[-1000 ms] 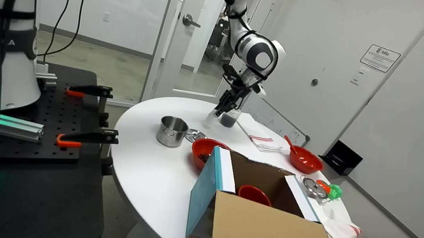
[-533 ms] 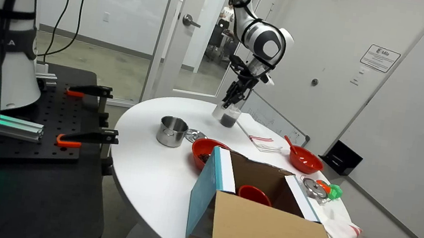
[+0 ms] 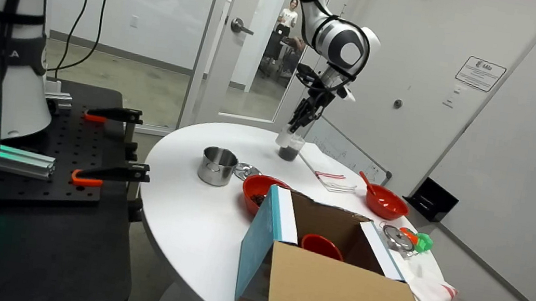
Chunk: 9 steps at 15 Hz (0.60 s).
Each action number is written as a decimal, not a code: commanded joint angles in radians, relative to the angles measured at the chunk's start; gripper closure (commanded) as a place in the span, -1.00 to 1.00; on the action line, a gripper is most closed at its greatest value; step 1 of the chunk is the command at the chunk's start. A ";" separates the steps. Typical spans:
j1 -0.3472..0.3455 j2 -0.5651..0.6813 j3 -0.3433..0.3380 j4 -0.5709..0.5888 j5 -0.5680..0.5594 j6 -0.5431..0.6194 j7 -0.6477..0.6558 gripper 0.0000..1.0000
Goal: Pace the salt shaker in the pot
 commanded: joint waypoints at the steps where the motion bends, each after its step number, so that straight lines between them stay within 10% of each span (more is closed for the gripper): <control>1: -0.012 -0.080 -0.003 -0.103 0.025 0.028 0.017 0.80; 9: -0.080 -0.238 0.011 -0.351 0.152 0.205 -0.007 0.79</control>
